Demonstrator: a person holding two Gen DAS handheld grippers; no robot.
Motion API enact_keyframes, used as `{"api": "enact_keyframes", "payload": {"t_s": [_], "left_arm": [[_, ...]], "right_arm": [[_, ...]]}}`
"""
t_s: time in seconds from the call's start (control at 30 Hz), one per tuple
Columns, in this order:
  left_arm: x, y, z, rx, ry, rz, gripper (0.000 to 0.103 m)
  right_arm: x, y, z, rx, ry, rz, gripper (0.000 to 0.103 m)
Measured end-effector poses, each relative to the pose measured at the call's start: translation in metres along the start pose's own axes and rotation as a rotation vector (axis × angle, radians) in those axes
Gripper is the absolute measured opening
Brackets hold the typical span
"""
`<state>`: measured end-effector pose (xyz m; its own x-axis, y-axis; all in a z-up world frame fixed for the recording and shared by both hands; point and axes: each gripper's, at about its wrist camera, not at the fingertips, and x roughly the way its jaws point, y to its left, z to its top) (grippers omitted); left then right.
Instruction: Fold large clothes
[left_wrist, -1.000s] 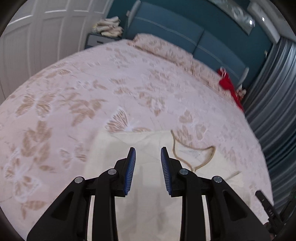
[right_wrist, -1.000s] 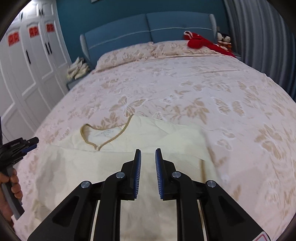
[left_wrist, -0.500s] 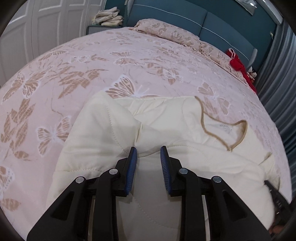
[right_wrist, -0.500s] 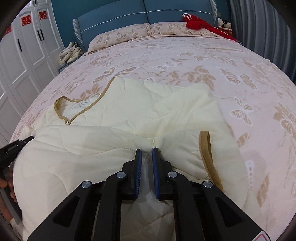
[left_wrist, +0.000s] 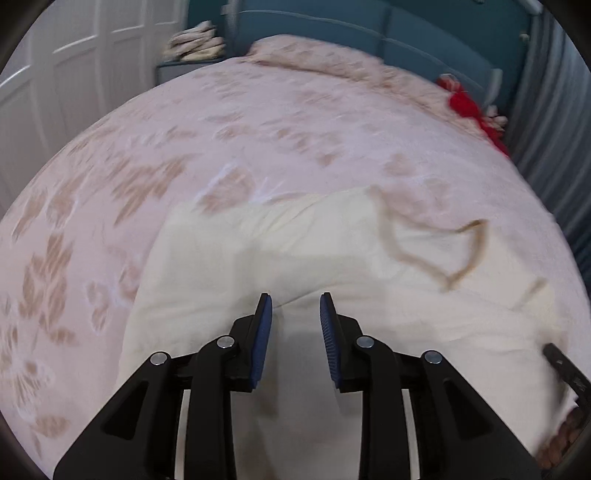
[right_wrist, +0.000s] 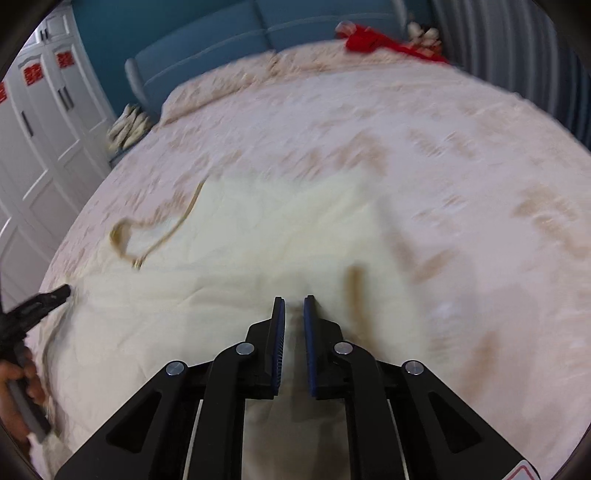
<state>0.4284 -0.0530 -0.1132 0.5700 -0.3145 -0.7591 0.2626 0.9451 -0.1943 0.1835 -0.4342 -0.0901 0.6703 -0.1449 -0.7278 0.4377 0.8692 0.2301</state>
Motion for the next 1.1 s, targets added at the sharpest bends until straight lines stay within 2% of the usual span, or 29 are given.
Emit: {"api": "enact_keyframes", "payload": {"t_s": [0.03, 0.07, 0.1, 0.13, 0.2, 0.27, 0.4, 0.5, 0.57, 0.63, 0.7, 0.77, 0.87, 0.93, 1.1], "left_arm": [[-0.007, -0.007, 0.009, -0.008, -0.003, -0.042, 0.03], [-0.01, -0.014, 0.016, -0.017, -0.003, -0.076, 0.04], [-0.013, -0.028, 0.027, -0.037, 0.003, -0.147, 0.046], [-0.011, -0.043, 0.034, -0.053, 0.012, -0.202, 0.056], [-0.002, -0.074, 0.043, -0.058, 0.04, -0.283, 0.058], [0.018, -0.108, 0.049, -0.052, 0.086, -0.316, 0.058], [0.057, -0.156, 0.054, -0.01, 0.129, -0.272, 0.057], [0.079, -0.182, 0.056, 0.01, 0.154, -0.272, 0.043], [0.095, -0.194, 0.052, 0.035, 0.203, -0.267, 0.027], [0.113, -0.204, 0.042, 0.073, 0.245, -0.218, 0.013], [0.125, -0.203, 0.033, 0.09, 0.245, -0.161, 0.011], [0.131, -0.193, 0.027, 0.071, 0.23, -0.16, 0.0], [0.132, -0.18, 0.023, 0.032, 0.193, -0.172, 0.0], [0.129, -0.177, 0.021, 0.031, 0.159, -0.12, 0.0], [0.135, -0.17, 0.017, 0.005, 0.139, -0.149, 0.0]], "right_arm": [[-0.004, -0.005, 0.006, 0.021, -0.014, 0.006, 0.01], [-0.005, -0.011, 0.017, 0.055, -0.025, 0.018, 0.018], [-0.003, -0.015, 0.026, 0.078, -0.025, 0.026, 0.019], [0.002, -0.018, 0.036, 0.103, -0.023, 0.043, 0.019], [0.014, -0.019, 0.049, 0.126, -0.011, 0.048, 0.019], [0.03, -0.017, 0.059, 0.137, 0.005, 0.048, 0.019], [0.056, -0.005, 0.071, 0.12, 0.041, 0.066, 0.015], [0.077, 0.006, 0.072, 0.078, 0.083, 0.075, 0.013], [0.09, 0.006, 0.065, 0.066, 0.118, 0.058, 0.01], [0.099, 0.0, 0.055, 0.055, 0.144, 0.034, 0.002], [0.102, -0.011, 0.046, 0.062, 0.145, 0.043, 0.0], [0.1, -0.018, 0.041, 0.079, 0.131, 0.061, 0.0], [0.092, -0.016, 0.037, 0.068, 0.07, 0.006, 0.0], [0.091, -0.014, 0.033, 0.057, 0.046, -0.021, 0.0], [0.106, -0.017, 0.033, 0.057, 0.086, -0.029, 0.0]]}}
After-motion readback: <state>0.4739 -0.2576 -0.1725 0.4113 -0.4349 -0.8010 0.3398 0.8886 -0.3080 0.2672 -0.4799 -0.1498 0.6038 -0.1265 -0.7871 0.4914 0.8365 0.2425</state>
